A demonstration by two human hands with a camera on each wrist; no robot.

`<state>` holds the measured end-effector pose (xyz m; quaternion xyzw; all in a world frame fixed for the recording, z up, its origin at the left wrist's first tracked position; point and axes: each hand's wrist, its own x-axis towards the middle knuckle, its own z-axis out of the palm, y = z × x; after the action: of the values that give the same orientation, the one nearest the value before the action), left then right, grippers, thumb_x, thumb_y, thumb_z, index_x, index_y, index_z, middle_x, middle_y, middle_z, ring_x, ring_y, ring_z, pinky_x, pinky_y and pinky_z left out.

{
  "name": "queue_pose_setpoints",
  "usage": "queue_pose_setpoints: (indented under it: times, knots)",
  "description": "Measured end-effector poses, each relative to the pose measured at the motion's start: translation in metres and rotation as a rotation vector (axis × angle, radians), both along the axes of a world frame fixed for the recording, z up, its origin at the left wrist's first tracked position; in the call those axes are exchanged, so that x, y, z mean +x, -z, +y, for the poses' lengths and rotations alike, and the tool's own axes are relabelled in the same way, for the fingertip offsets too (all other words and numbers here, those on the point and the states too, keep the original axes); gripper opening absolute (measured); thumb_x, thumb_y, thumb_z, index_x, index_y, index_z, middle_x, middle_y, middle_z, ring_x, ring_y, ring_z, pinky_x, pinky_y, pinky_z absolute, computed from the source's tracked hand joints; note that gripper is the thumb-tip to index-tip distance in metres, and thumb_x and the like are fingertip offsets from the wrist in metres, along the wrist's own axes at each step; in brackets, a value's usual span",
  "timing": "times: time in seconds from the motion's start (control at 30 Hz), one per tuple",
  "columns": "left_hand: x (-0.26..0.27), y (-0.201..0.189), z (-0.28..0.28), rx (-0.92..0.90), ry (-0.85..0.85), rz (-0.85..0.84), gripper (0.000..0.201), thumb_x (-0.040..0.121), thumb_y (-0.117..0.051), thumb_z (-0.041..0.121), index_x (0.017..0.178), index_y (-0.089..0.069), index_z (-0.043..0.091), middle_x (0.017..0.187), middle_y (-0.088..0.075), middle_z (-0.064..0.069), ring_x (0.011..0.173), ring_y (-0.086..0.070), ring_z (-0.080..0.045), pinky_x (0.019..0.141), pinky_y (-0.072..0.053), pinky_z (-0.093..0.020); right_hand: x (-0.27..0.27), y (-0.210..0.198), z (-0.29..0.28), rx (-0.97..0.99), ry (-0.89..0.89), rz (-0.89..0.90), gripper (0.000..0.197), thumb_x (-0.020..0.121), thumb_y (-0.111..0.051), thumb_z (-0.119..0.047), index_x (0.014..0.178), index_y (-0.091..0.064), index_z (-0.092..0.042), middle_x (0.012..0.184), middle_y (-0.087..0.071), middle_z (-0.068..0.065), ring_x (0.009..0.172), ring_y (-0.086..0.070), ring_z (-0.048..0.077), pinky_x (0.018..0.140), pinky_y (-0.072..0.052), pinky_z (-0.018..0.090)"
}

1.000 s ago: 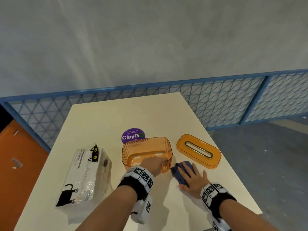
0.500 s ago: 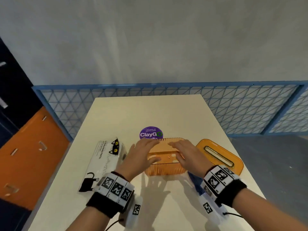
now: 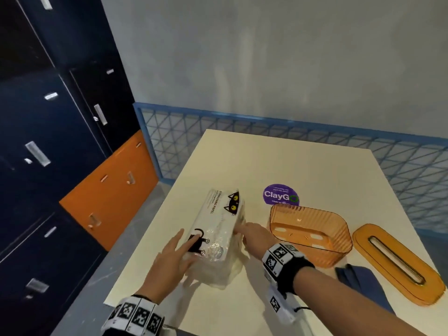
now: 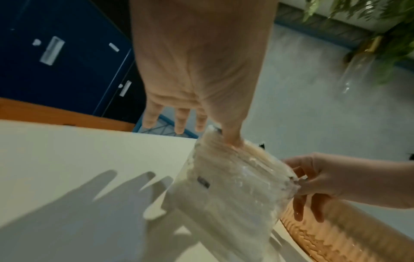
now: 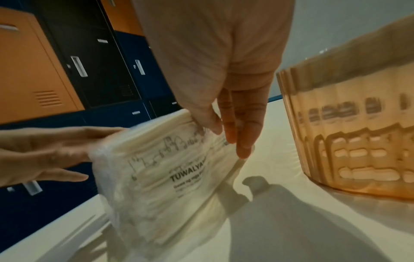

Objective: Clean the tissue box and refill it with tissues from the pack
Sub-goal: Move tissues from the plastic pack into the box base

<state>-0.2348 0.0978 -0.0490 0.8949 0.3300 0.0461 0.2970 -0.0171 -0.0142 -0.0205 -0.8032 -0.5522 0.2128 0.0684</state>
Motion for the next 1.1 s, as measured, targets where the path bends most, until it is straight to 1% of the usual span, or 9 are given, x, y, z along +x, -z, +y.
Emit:
queue_pose_setpoints:
  times: [0.1,0.2,0.3,0.37,0.43,0.6,0.7,0.93,1.1]
  knots:
    - [0.002,0.007,-0.003,-0.054,-0.080,-0.171,0.037,0.099,-0.041,0.032,0.123,-0.036,0.060,0.151,-0.028,0.014,0.135,-0.037,-0.006,0.099,-0.037,-0.020,0.001,0.007,0.002,-0.040,-0.013,-0.053,0.033,0.094,-0.036,-0.015,0.125,-0.045,-0.022,0.115,-0.057,0.016,0.104,-0.058,0.027,0.077,-0.042,0.034]
    - [0.009,0.009,-0.008,-0.105,-0.164,-0.335,0.032,0.097,-0.045,0.034,0.122,-0.043,0.052,0.145,-0.040,0.013,0.131,-0.037,0.000,0.099,-0.031,-0.015,0.001,0.010,0.002,-0.032,-0.014,-0.082,0.025,0.091,-0.038,-0.014,0.113,-0.050,-0.016,0.106,-0.059,0.014,0.097,-0.059,0.025,0.072,-0.040,0.030]
    - [0.014,0.016,-0.015,-0.112,-0.139,-0.346,0.049,0.085,-0.054,0.046,0.131,-0.039,0.048,0.141,-0.032,0.021,0.129,-0.033,0.006,0.102,-0.036,-0.019,0.000,0.013,0.002,-0.006,0.021,-0.103,0.018,0.091,-0.040,-0.011,0.099,-0.055,-0.012,0.089,-0.053,0.007,0.086,-0.053,0.021,0.069,-0.039,0.030]
    - [0.020,0.016,-0.020,-0.051,-0.142,-0.313,0.049,0.088,-0.059,0.030,0.132,-0.042,0.043,0.143,-0.029,0.020,0.127,-0.033,0.006,0.101,-0.040,-0.022,0.000,0.017,0.002,0.001,0.052,-0.106,0.018,0.091,-0.040,-0.009,0.096,-0.058,-0.011,0.087,-0.054,0.007,0.084,-0.054,0.021,0.069,-0.040,0.031]
    - [0.028,0.011,-0.021,-0.067,-0.234,-0.440,0.036,0.095,-0.051,0.014,0.120,-0.051,0.040,0.138,-0.044,0.010,0.124,-0.041,-0.001,0.100,-0.041,-0.024,0.001,0.021,0.002,-0.010,0.065,-0.103,0.019,0.090,-0.041,-0.007,0.095,-0.060,-0.009,0.096,-0.062,0.010,0.087,-0.056,0.023,0.070,-0.039,0.031]
    - [0.037,-0.008,-0.002,-0.561,-0.726,-0.719,0.027,0.101,-0.033,0.033,0.111,-0.057,0.024,0.113,-0.061,-0.003,0.114,-0.056,-0.024,0.101,-0.044,-0.046,0.009,0.026,-0.002,-0.031,0.103,-0.048,0.022,0.087,-0.043,-0.006,0.095,-0.064,-0.009,0.102,-0.066,0.011,0.096,-0.060,0.027,0.073,-0.041,0.030]
    - [0.036,-0.008,0.010,-0.718,-0.861,-0.732,0.032,0.102,-0.031,0.033,0.112,-0.055,0.015,0.111,-0.058,-0.012,0.105,-0.055,-0.030,0.091,-0.049,-0.044,0.009,0.027,-0.004,-0.020,0.105,-0.032,0.022,0.087,-0.045,-0.008,0.094,-0.065,-0.011,0.101,-0.067,0.009,0.094,-0.062,0.025,0.077,-0.047,0.032]
    - [0.044,-0.013,0.016,-0.613,-0.874,-0.644,0.035,0.102,-0.030,0.028,0.085,-0.055,0.010,0.087,-0.056,-0.012,0.081,-0.052,-0.026,0.077,-0.046,-0.041,0.007,0.028,-0.004,-0.006,0.098,-0.019,0.023,0.089,-0.046,-0.010,0.097,-0.067,-0.009,0.103,-0.067,0.009,0.095,-0.063,0.024,0.082,-0.050,0.033]
    - [0.043,-0.017,0.005,-0.388,-0.601,-0.661,0.027,0.098,-0.043,0.016,0.077,-0.059,0.010,0.076,-0.062,-0.008,0.075,-0.055,-0.022,0.073,-0.046,-0.035,0.008,0.030,-0.005,0.004,0.087,-0.008,0.024,0.089,-0.045,-0.009,0.097,-0.068,-0.008,0.103,-0.068,0.011,0.095,-0.063,0.025,0.080,-0.049,0.031]
